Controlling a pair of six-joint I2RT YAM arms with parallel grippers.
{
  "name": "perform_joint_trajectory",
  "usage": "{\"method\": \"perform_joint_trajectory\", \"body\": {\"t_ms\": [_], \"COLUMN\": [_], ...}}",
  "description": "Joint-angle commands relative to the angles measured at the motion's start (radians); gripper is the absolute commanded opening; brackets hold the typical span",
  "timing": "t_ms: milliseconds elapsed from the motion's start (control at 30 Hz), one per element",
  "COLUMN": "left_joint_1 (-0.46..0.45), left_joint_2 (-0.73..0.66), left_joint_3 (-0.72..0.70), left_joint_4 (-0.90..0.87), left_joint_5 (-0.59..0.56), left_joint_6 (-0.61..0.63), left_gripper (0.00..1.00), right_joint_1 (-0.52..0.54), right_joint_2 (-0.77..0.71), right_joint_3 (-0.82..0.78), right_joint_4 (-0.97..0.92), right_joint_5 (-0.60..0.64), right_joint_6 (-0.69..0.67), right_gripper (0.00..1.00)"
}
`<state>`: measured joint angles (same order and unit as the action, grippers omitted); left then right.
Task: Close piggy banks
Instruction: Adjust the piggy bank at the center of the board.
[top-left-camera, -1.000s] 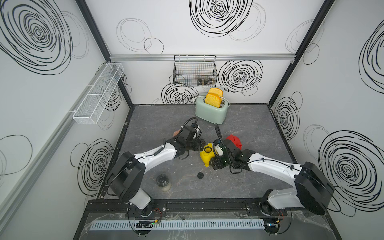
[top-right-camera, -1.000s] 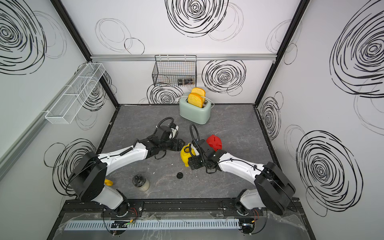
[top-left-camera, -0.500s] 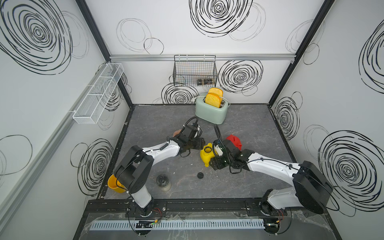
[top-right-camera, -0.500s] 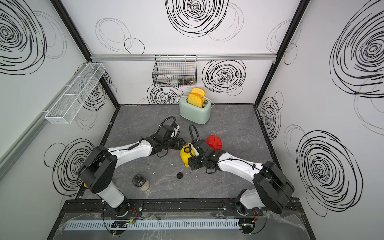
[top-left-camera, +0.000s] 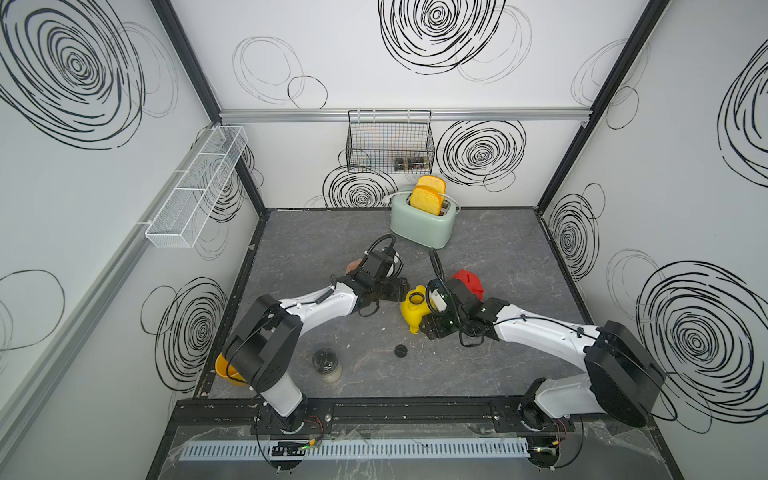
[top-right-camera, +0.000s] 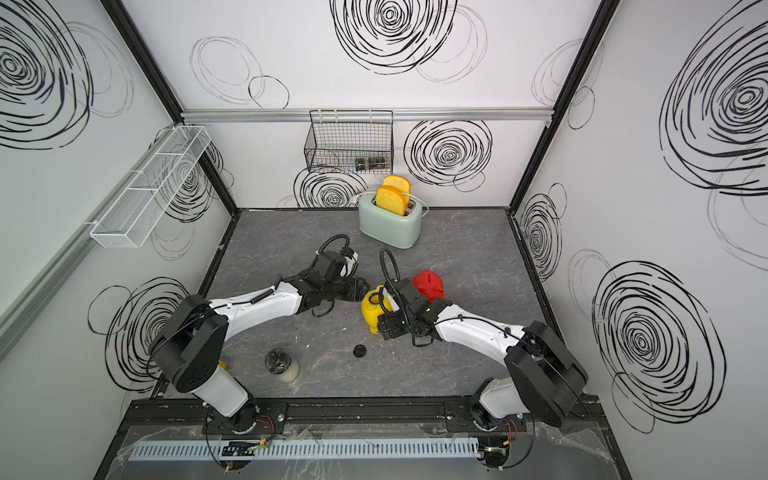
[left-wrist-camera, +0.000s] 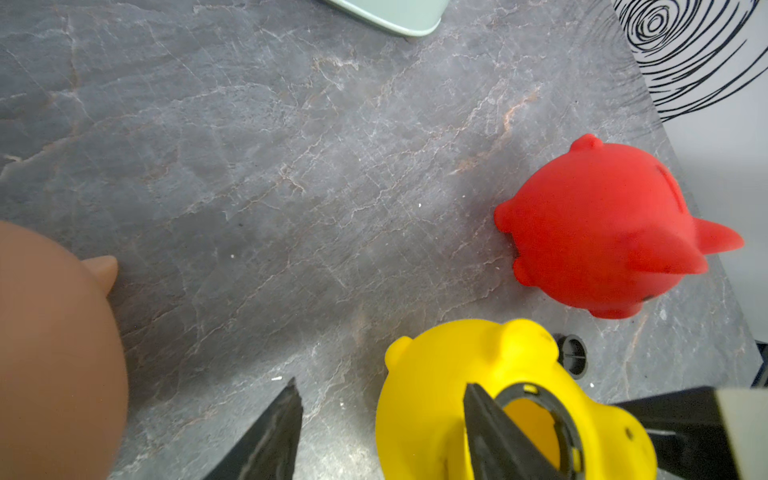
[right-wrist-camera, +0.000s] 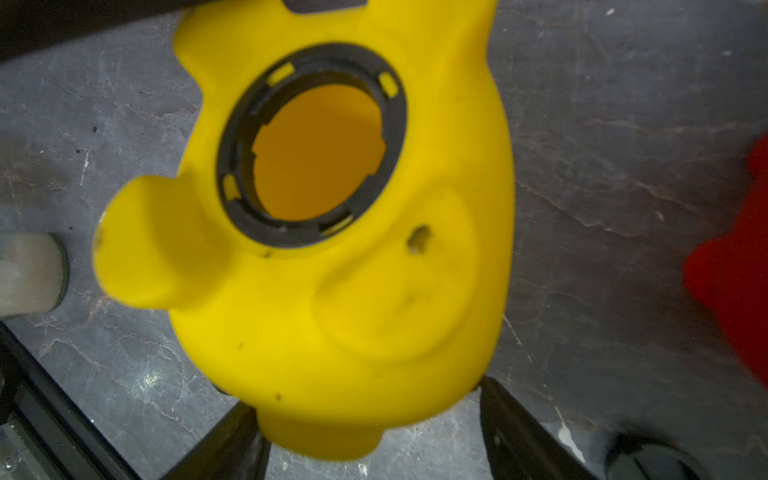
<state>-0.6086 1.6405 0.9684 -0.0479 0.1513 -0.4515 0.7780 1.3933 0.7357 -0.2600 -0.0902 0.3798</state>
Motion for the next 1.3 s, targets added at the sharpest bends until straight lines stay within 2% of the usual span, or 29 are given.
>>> {"method": "perform_joint_trajectory", "body": {"t_ms": [0,233,800,1267], "left_joint_1": [-0.005,-0.006,-0.021,0.001], "left_joint_2": [-0.020,-0.038,-0.187,0.040], "left_joint_3": [-0.019,-0.045,-0.086,0.134], "left_joint_4": [0.005,0.012,-0.007,0.028], "left_joint_5": [0.015,0.025,0.030,-0.023], "left_joint_6": [0.016,0.010,-0.006,0.037], "left_gripper": [0.66,0.66,0.66,0.66], "right_joint_1": [-0.011,-0.020,-0.049,-0.034], "right_joint_2": [0.006,-0.013,-0.037,-0.054], "right_joint_3": [0.001,-0.004,-0.014,-0.042], "right_joint_4": [-0.013,-0.021,-0.035,-0.024], "right_joint_5": [0.001,0.000,-0.009,-0.030], "right_joint_6": [0.015,0.012,0.013,0.016], "right_gripper": [0.78,0.78,0.77,0.76]}}
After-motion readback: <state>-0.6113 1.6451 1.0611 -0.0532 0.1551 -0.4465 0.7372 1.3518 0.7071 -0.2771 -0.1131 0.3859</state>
